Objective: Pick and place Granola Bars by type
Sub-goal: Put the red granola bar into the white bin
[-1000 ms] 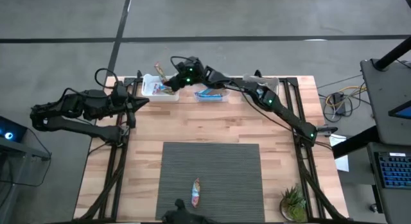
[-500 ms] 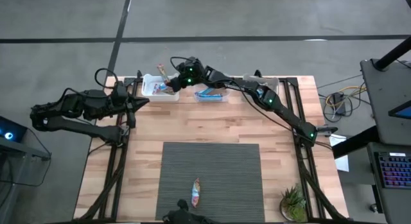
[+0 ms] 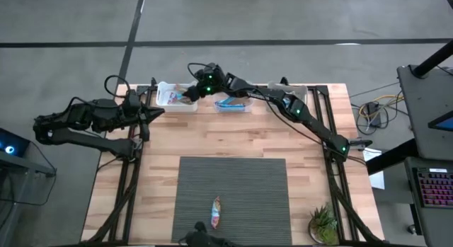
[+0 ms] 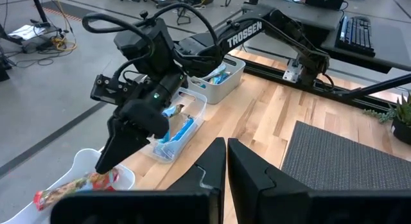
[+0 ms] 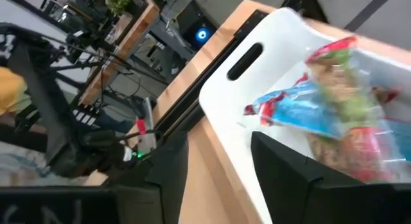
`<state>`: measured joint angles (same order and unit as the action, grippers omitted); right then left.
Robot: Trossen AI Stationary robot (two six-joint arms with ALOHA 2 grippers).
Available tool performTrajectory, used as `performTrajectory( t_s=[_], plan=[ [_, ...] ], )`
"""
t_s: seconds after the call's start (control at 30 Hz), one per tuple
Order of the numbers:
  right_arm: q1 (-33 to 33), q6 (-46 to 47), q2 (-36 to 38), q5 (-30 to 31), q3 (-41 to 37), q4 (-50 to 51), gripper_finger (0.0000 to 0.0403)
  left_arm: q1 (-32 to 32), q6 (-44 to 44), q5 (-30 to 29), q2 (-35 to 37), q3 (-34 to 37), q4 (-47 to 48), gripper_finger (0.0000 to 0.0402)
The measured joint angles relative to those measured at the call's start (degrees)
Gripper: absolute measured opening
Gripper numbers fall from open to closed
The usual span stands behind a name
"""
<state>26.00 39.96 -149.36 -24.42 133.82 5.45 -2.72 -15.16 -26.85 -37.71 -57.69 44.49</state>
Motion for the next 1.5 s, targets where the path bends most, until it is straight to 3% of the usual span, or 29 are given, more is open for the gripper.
performTrajectory(
  t_s=[0.17,0.63,0.87,1.1,1.5],
  plan=[
    [-0.6,0.1,0.1,-2.6,0.0,0.0,0.0144,0.0,0.1,0.0,0.0,0.0,0.0,0.0],
    [-3.5,-6.9,6.7,-4.2,0.0,2.7,0.0013,0.0,0.5,0.0,0.0,0.0,-0.1,0.0],
    [-5.6,-19.8,14.0,-4.6,0.0,17.6,0.0008,0.0,2.0,0.2,0.0,0.0,-0.5,0.0],
    [-9.6,-34.6,23.2,-4.2,0.0,34.2,0.0008,0.0,2.0,4.0,-0.4,0.0,-1.1,0.0],
    [-16.8,-40.8,34.8,2.9,0.0,45.1,0.0008,0.0,3.0,6.8,-2.2,0.0,-5.8,0.0]
  ],
)
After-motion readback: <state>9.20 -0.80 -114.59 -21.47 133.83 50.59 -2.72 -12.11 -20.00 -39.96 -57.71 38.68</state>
